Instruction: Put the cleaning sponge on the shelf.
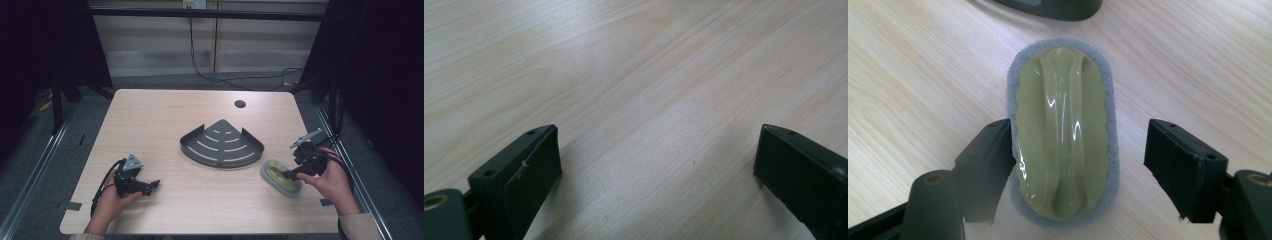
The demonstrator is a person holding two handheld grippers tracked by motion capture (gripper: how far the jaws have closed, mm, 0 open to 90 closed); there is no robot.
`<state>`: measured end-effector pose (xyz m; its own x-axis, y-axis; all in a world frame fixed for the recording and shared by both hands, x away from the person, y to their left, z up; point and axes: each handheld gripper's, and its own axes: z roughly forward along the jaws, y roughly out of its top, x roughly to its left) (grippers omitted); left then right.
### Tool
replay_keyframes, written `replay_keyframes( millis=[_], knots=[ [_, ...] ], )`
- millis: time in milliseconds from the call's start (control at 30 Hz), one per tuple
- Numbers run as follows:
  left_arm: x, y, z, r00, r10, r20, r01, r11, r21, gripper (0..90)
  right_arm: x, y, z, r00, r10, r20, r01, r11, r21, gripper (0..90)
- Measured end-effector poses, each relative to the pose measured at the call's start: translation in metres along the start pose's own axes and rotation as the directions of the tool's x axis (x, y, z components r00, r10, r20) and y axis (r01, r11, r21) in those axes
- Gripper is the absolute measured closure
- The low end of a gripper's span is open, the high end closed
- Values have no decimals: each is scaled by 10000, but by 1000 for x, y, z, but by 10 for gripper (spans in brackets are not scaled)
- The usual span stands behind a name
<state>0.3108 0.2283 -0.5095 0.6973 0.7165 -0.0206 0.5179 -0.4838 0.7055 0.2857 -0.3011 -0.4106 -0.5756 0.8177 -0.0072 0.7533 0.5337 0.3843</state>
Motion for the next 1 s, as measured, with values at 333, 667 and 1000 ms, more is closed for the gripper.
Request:
replay_keyframes(
  millis=[333,667,1000],
  knots=[
    [0,0,0,10000,2,2,-2,10000,1,44,1,-3,-2,9999,-140,-2,140,9996,234,281],
    [0,0,0,10000,5,1,-5,10000,3,44,4,-2,1,9996,-247,-133,255,9974,668,309],
    [0,0,0,10000,1,-2,-1,10000,-1,44,5,4,7,9991,-367,-206,385,9946,965,322]
  ],
)
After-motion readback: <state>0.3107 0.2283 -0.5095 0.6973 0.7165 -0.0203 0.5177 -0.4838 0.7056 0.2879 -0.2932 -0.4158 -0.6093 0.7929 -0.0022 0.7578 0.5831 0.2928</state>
